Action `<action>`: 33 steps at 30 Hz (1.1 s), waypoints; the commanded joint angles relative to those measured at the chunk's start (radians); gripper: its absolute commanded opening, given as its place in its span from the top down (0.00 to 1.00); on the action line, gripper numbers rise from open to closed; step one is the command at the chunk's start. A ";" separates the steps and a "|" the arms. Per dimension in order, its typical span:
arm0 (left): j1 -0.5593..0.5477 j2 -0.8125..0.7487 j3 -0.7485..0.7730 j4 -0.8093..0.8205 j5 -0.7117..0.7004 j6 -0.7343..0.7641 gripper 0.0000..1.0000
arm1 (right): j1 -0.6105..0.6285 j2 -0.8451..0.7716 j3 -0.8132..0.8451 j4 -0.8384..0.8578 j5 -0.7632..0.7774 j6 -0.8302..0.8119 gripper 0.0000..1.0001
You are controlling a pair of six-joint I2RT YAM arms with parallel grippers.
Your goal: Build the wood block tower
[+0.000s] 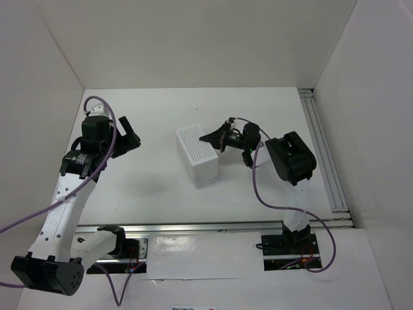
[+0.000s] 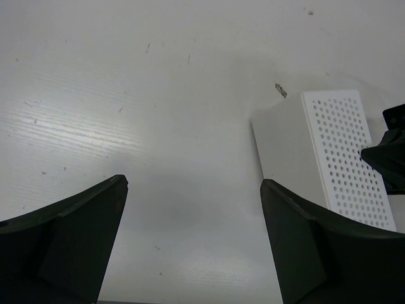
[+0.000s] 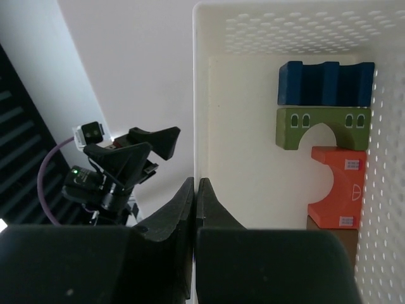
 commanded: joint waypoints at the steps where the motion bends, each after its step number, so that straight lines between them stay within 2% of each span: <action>1: 0.006 0.004 -0.001 0.043 0.013 -0.016 0.01 | 0.001 -0.008 0.016 0.693 0.010 0.104 1.00; 7: 0.006 0.013 -0.001 0.052 0.013 -0.016 0.01 | 0.001 -0.007 0.036 0.667 0.001 0.074 1.00; 9: 0.006 0.013 -0.001 0.052 0.034 -0.016 0.01 | 0.001 0.015 0.045 0.696 0.019 0.148 1.00; 14: 0.006 0.013 -0.010 0.052 0.034 -0.016 0.01 | 0.007 -0.008 0.055 0.681 0.010 0.091 1.00; 16: 0.006 0.013 -0.010 0.052 0.034 -0.016 0.01 | -0.005 0.006 0.044 0.690 0.022 0.158 1.00; 19: 0.006 0.013 -0.010 0.052 0.034 -0.007 0.01 | 0.004 -0.095 0.044 0.690 0.022 0.104 1.00; 22: 0.006 0.013 -0.010 0.061 0.043 -0.007 0.01 | -0.025 -0.120 0.053 0.655 0.003 0.079 1.00; 24: 0.006 0.023 -0.010 0.061 0.056 -0.007 0.01 | -0.034 -0.095 0.064 0.696 0.004 0.163 1.00; 27: 0.006 0.023 -0.010 0.061 0.056 -0.007 0.01 | -0.024 -0.172 0.053 0.696 0.013 0.099 1.00; 29: 0.006 0.023 -0.020 0.061 0.030 -0.007 0.01 | -0.043 -0.172 0.027 0.599 -0.004 0.032 1.00; 32: 0.006 0.023 0.000 0.051 0.020 -0.007 0.01 | -0.062 -0.080 0.012 0.701 0.026 0.172 1.00; 33: 0.006 0.023 0.000 0.040 0.020 -0.007 0.01 | -0.050 -0.094 0.012 0.701 0.035 0.144 1.00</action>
